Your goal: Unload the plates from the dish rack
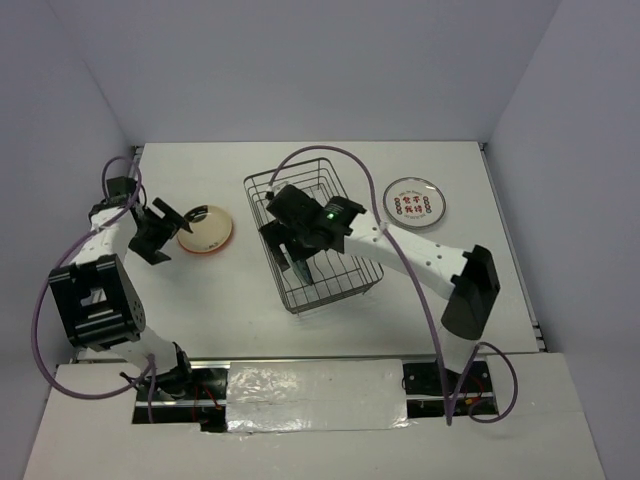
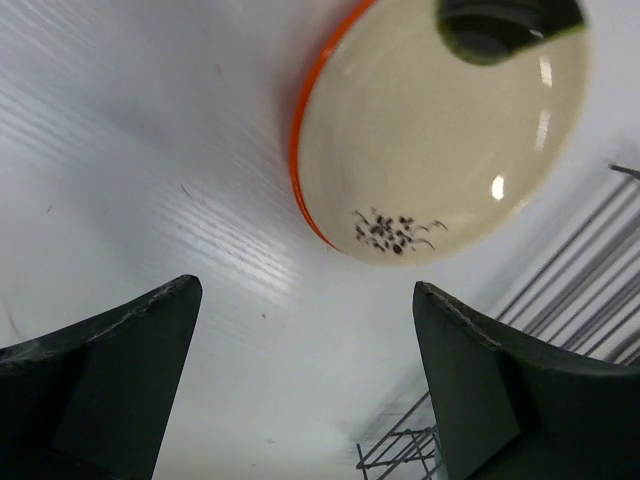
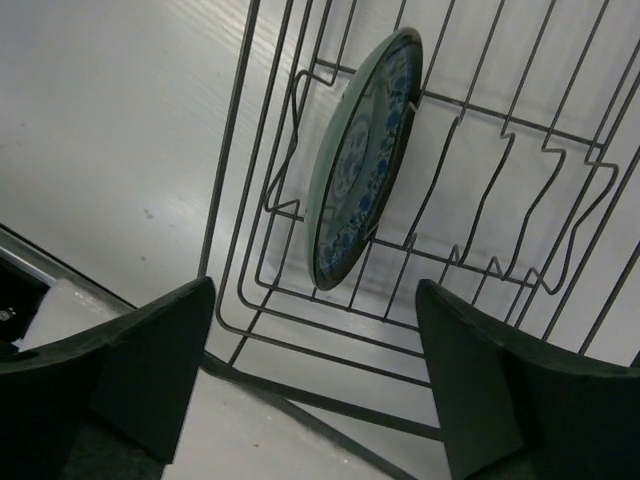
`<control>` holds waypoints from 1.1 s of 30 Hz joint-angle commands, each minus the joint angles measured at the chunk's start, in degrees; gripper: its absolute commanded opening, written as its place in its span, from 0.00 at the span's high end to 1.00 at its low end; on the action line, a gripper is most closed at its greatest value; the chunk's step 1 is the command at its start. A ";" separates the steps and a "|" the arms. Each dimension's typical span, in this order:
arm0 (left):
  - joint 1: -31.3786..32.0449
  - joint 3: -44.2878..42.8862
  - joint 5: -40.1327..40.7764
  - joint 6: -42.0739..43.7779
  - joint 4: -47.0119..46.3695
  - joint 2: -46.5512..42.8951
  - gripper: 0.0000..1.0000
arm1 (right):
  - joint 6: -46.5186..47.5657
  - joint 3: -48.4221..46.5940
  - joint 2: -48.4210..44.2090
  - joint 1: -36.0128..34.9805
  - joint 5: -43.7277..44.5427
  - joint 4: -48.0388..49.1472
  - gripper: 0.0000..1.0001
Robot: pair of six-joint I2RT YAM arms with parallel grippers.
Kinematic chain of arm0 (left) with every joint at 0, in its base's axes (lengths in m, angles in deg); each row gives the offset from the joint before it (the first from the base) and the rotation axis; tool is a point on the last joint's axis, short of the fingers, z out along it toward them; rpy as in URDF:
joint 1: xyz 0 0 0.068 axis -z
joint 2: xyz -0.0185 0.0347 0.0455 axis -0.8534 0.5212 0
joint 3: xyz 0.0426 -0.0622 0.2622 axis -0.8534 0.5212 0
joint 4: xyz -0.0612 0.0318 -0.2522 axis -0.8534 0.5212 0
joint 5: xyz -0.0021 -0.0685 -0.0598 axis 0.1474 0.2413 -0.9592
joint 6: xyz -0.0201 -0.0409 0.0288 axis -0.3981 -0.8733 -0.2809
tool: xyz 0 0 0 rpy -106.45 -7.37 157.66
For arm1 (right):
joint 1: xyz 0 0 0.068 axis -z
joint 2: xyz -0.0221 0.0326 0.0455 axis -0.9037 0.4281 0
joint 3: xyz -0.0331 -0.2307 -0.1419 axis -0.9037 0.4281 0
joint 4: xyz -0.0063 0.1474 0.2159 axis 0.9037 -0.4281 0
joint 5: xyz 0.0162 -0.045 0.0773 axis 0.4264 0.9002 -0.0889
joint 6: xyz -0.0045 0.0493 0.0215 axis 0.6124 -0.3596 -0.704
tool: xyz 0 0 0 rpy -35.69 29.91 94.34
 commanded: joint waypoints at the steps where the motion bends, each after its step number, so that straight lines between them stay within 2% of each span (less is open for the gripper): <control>1: 1.05 -5.04 5.12 2.08 7.59 -8.82 0.01 | -3.86 -7.11 3.76 0.54 -1.64 -2.95 0.16; 2: 1.48 -5.92 4.69 2.43 8.47 -10.41 0.00 | -4.04 -7.65 4.83 0.72 -1.56 -3.30 0.20; 3: 1.57 -6.53 4.33 2.95 9.18 -13.29 0.01 | -4.30 -8.00 5.79 1.07 -1.82 -3.74 0.29; 4: 2.18 -7.06 3.81 3.31 9.97 -14.54 0.00 | -4.65 -8.09 7.37 1.60 -1.82 -3.92 0.32; 11: 2.89 -9.79 2.58 6.55 14.10 -22.37 0.01 | -5.71 -5.19 9.85 2.66 -1.64 -1.82 0.43; 13: 2.98 -9.97 1.79 7.26 15.07 -22.64 0.00 | -5.80 -4.41 10.46 3.09 -2.34 -0.85 0.50; 16: 2.89 -9.97 -0.41 8.06 16.21 -22.82 0.00 | -5.71 -3.00 10.29 3.62 -5.50 1.87 0.68; 20: 2.89 -8.13 -4.19 8.50 14.38 -24.04 0.00 | -7.11 -0.62 9.23 5.03 -11.74 6.09 0.72; 21: 2.89 -7.77 -4.80 8.67 14.20 -24.05 0.00 | -7.46 -0.79 8.97 5.29 -12.19 6.27 0.79; 22: 2.89 -7.60 -5.24 9.11 14.54 -23.87 0.00 | -7.29 -1.49 8.88 5.12 -11.67 4.88 0.90; 23: 2.89 -7.68 -5.68 9.29 15.07 -23.78 0.00 | -7.20 -3.24 8.79 5.20 -11.40 3.82 0.93; 28: 2.89 -11.01 -8.93 8.94 16.47 -23.96 0.00 | -6.68 -8.87 4.94 5.20 -6.93 -2.06 0.96; 33: 3.68 -15.15 -11.13 6.48 17.19 -22.03 0.01 | -5.28 -17.91 1.68 5.12 -7.88 -8.57 1.00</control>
